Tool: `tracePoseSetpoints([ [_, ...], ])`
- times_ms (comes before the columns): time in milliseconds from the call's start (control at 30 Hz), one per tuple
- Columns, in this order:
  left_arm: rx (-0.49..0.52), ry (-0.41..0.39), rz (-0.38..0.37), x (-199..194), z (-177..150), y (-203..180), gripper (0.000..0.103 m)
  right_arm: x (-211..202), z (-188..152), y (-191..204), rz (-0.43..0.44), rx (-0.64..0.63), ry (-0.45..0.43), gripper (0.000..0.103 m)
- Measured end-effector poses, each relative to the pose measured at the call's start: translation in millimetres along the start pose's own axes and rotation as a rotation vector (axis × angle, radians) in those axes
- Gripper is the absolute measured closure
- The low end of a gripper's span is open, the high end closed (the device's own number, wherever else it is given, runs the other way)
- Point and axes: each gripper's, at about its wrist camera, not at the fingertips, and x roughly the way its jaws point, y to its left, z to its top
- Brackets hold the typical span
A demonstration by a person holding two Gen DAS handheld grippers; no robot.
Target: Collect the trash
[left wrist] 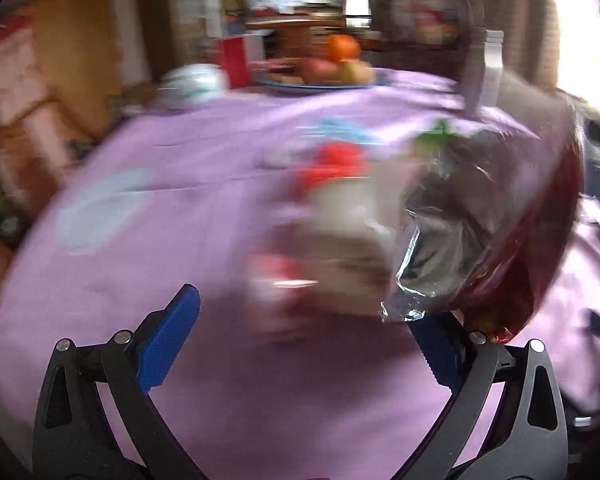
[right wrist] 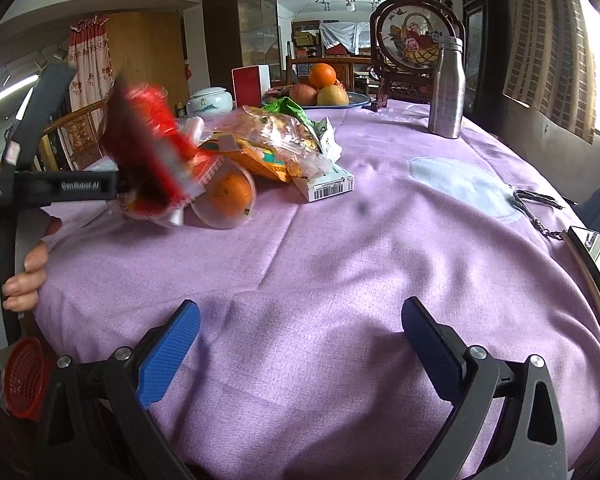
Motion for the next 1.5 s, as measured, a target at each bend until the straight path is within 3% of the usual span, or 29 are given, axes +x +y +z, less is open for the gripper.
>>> tracePoseSetpoints([
  [33, 0.069, -0.012, 0.007, -1.2, 0.1, -17.0, 0.006, 0.6, -0.7, 0.8, 0.002, 0.003, -0.003, 0.004],
  [100, 0.161, -0.064, 0.102, -5.4, -2.2, -33.9, 0.006, 0.5, -1.2, 0.7, 0.003, 0.002, -0.004, 0.004],
  [167, 0.177, -0.103, 0.132, -11.4, -4.6, -31.8, 0.006, 0.3, -1.5, 0.6, 0.008, -0.001, -0.003, 0.004],
  [233, 0.139, -0.089, 0.134, -13.0, -5.6, -13.4, 0.006, -0.1, -1.5, -0.3, 0.019, -0.008, -0.002, 0.004],
  [300, 0.101, -0.067, 0.184, -13.1, -9.3, 14.7, 0.006, -0.2, -1.8, -1.2, 0.027, -0.011, -0.005, 0.004],
  [467, -0.082, 0.052, 0.401, -0.8, -20.1, 99.1, 0.006, -1.3, -4.2, -0.5, 0.030, -0.010, -0.018, 0.004],
  [600, -0.212, 0.045, 0.399, -10.7, -20.1, 135.7, 0.007, -1.0, -4.3, -0.3, 0.038, -0.012, -0.012, 0.004],
  [667, -0.329, 0.046, 0.393, -20.2, -21.2, 157.9, 0.007, -0.7, -3.2, -1.0, 0.043, -0.015, -0.004, 0.004],
  [733, -0.462, 0.056, 0.294, -29.2, -27.8, 182.8, 0.007, -0.6, -2.6, -0.7, 0.043, -0.015, -0.002, 0.004],
  [767, -0.471, 0.064, 0.242, -31.0, -28.1, 183.7, 0.007, -0.5, -2.3, -0.8, 0.042, -0.014, -0.002, 0.004],
  [833, -0.388, 0.099, 0.141, -33.6, -23.3, 171.8, 0.007, -0.4, -2.6, -0.7, 0.040, -0.012, -0.004, 0.004],
  [933, -0.307, 0.029, 0.054, -59.7, -18.8, 156.7, 0.007, -0.1, -2.5, -0.8, 0.038, -0.012, -0.005, 0.004],
  [1000, -0.319, -0.015, 0.049, -71.5, -13.6, 158.7, 0.007, 0.0, -2.7, -0.7, 0.038, -0.011, -0.004, 0.004],
  [1067, -0.363, -0.062, 0.095, -74.4, -0.9, 166.5, 0.007, 0.2, -2.4, -0.6, 0.035, -0.009, -0.002, 0.004],
  [1100, -0.369, -0.062, 0.085, -75.4, 2.1, 168.6, 0.007, 0.3, -1.8, -0.5, 0.034, -0.007, 0.000, 0.004],
  [1167, -0.334, -0.016, -0.014, -69.3, 3.6, 154.3, 0.007, 0.3, -1.3, -0.6, 0.034, -0.007, 0.003, 0.004],
  [1233, -0.210, 0.013, -0.055, -63.7, -1.2, 123.6, 0.007, 0.2, -1.4, -1.1, 0.033, -0.006, 0.003, 0.005],
  [1333, -0.053, 0.026, 0.034, -49.1, -14.2, 84.1, 0.007, 0.3, -1.1, -1.1, 0.034, -0.007, 0.004, 0.005],
  [1433, 0.020, 0.132, 0.064, -20.5, -26.3, 64.1, 0.007, 0.2, -1.1, -2.0, 0.038, -0.008, 0.009, 0.005],
  [1500, 0.051, 0.126, 0.182, -10.5, -21.3, 62.6, 0.007, -0.1, -0.8, -3.3, 0.043, -0.008, 0.012, 0.005],
])
